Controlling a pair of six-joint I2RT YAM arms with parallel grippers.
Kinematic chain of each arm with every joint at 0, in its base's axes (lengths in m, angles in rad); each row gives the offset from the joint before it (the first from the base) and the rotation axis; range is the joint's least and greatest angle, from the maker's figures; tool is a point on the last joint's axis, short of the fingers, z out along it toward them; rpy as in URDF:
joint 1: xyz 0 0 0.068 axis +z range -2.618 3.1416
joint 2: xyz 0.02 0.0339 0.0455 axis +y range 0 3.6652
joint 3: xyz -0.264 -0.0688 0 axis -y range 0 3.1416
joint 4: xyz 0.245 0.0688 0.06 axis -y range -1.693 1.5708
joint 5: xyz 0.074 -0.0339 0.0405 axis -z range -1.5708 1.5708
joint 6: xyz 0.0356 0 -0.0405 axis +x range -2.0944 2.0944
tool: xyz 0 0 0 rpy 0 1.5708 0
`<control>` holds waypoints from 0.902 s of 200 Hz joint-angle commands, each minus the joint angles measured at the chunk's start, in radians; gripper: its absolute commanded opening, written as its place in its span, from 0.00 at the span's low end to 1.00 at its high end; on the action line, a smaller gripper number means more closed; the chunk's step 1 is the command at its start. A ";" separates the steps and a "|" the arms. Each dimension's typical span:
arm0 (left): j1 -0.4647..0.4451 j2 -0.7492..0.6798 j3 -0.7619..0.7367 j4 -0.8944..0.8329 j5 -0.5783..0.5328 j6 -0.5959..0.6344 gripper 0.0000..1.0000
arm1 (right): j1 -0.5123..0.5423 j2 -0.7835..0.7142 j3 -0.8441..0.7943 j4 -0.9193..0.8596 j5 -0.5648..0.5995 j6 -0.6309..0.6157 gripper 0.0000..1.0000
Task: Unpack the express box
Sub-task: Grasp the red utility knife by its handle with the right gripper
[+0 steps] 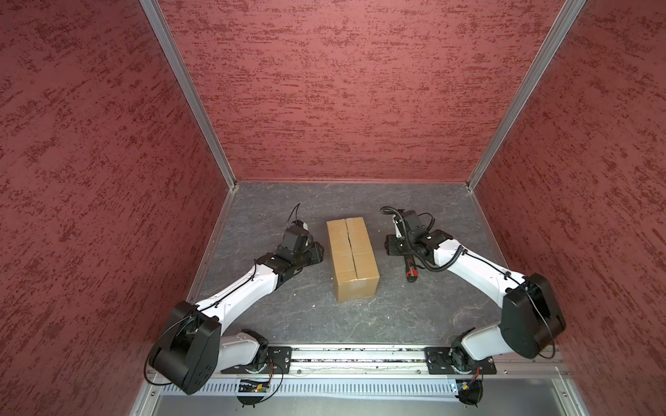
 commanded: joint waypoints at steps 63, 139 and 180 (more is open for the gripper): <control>0.060 -0.096 -0.003 -0.057 0.062 0.034 0.68 | -0.083 0.103 -0.026 -0.039 0.011 -0.001 0.60; 0.099 -0.110 0.032 -0.080 0.094 0.060 1.00 | -0.125 0.152 -0.062 -0.055 0.010 0.021 0.59; 0.101 -0.107 0.058 -0.091 0.093 0.066 1.00 | -0.143 0.156 -0.100 -0.040 0.000 0.024 0.59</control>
